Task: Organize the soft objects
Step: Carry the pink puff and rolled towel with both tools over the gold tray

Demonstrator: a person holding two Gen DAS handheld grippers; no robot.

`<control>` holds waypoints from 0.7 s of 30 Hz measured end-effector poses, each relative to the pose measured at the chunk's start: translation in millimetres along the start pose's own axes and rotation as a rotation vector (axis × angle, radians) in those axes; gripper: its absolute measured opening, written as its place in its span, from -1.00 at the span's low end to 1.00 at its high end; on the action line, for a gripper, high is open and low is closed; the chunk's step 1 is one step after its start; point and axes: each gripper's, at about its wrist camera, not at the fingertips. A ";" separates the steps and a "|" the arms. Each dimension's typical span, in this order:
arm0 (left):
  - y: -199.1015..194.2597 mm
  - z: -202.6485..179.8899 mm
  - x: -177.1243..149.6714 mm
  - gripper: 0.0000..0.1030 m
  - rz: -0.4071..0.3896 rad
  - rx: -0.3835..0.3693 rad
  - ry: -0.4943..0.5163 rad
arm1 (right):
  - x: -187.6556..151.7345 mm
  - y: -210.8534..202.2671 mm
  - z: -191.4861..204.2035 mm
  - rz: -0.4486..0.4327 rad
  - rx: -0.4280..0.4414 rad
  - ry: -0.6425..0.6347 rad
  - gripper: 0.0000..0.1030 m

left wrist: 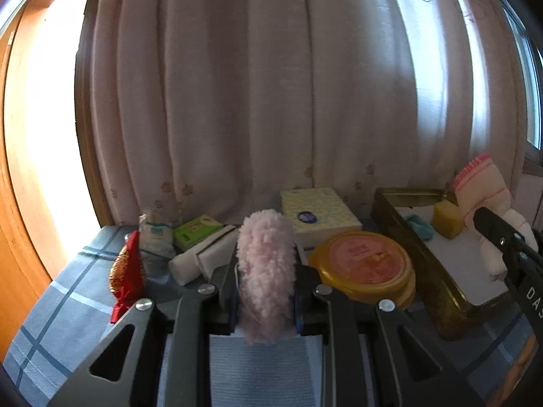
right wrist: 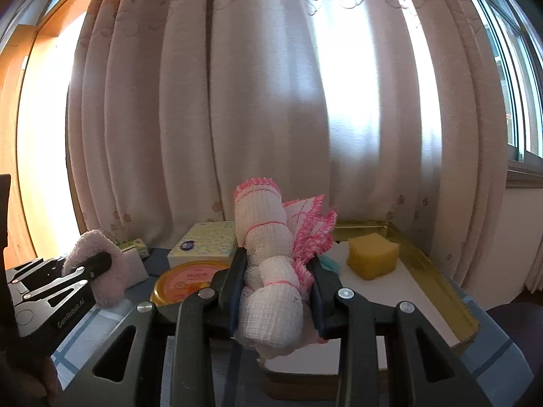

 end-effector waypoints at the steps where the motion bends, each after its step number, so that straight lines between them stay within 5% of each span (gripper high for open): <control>1: 0.4 -2.7 0.2 -0.59 0.001 -0.004 0.004 | -0.2 -0.8 -3.0 0.000 -0.004 0.002 -0.31; 14: -4.2 -40.1 0.8 -0.59 -0.025 -0.070 0.042 | 0.0 -8.9 -61.2 -0.005 -0.112 0.004 -0.31; 21: -4.7 -69.3 2.4 -0.59 -0.036 -0.167 0.067 | 1.8 -6.8 -107.9 0.003 -0.212 0.023 -0.32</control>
Point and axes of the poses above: each gripper's, at about its wrist camera, not at the fingertips, and y roughly the way its jaws point, z to its left, x to its top, and after that the axes turned 6 degrees about z, right-handed
